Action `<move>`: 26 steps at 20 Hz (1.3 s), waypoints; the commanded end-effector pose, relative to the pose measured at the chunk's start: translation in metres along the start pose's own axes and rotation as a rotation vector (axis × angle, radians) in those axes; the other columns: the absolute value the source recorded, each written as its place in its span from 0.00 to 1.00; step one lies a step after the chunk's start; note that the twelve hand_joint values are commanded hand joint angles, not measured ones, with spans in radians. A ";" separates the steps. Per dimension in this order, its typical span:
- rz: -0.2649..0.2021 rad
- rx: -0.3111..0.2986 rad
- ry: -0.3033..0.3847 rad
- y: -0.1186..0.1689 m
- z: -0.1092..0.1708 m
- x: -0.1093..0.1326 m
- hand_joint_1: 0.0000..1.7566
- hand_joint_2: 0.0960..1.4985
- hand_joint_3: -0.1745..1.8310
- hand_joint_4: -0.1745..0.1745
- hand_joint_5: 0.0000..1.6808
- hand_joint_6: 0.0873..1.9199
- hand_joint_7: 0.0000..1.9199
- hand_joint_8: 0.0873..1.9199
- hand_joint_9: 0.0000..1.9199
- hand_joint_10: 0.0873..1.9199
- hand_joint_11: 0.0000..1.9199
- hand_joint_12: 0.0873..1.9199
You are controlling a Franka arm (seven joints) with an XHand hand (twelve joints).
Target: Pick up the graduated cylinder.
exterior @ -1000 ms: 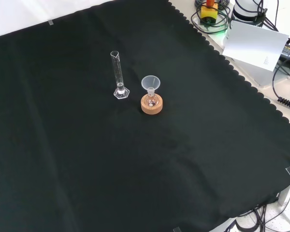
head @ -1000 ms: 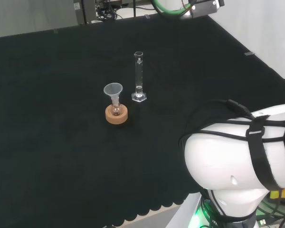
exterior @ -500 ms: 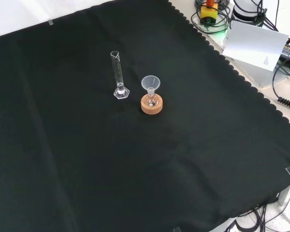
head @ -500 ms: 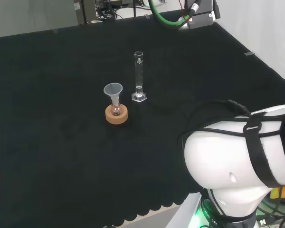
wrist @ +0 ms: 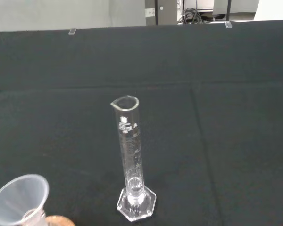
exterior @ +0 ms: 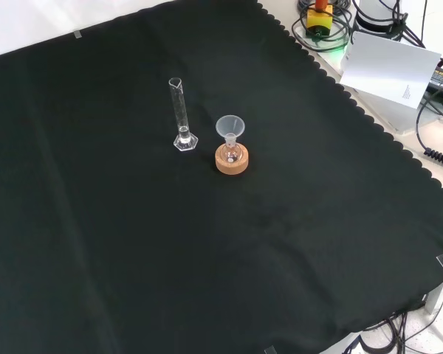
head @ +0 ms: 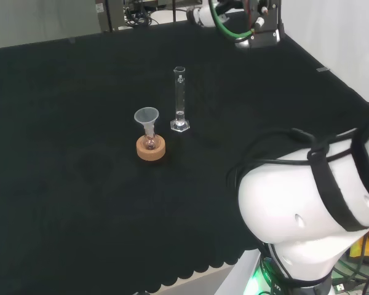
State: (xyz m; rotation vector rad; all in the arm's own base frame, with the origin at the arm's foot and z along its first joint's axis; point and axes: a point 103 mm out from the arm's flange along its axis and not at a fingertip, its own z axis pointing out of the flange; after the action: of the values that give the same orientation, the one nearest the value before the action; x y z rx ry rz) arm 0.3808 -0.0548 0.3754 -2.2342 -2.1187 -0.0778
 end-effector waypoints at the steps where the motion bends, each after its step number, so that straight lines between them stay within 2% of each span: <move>1: 0.001 -0.011 0.149 0.032 0.058 -0.041 0.33 0.64 0.19 0.32 0.25 0.00 0.14 0.34 0.23 0.32 0.13 0.70; 5: -0.025 -0.007 0.218 0.042 0.079 -0.052 0.37 0.59 0.19 0.32 0.25 0.00 0.15 0.34 0.24 0.32 0.14 0.70; 9: -0.037 0.009 0.245 0.046 0.104 -0.051 0.43 0.54 0.20 0.32 0.27 0.00 0.16 0.34 0.25 0.31 0.15 0.69; 14: -0.055 0.042 0.290 0.047 0.139 -0.042 0.46 0.45 0.32 0.32 0.28 0.00 0.16 0.34 0.26 0.29 0.17 0.68; 18: -0.057 0.040 0.338 0.048 0.162 -0.039 0.48 0.42 0.34 0.32 0.29 0.00 0.16 0.33 0.27 0.29 0.18 0.68; 21: -0.064 0.039 0.400 0.050 0.176 -0.035 0.50 0.40 0.36 0.31 0.29 0.00 0.19 0.34 0.30 0.29 0.20 0.68; 25: -0.113 0.043 0.435 0.054 0.191 -0.024 0.52 0.38 0.37 0.31 0.30 0.00 0.21 0.34 0.31 0.29 0.21 0.68; 26: -0.127 0.047 0.423 0.054 0.195 -0.019 0.52 0.38 0.38 0.31 0.30 0.00 0.21 0.34 0.31 0.29 0.22 0.68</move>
State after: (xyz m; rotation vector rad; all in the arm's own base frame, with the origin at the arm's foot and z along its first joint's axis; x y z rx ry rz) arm 0.4261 -0.0781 0.2030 -1.9422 -1.9619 -0.4149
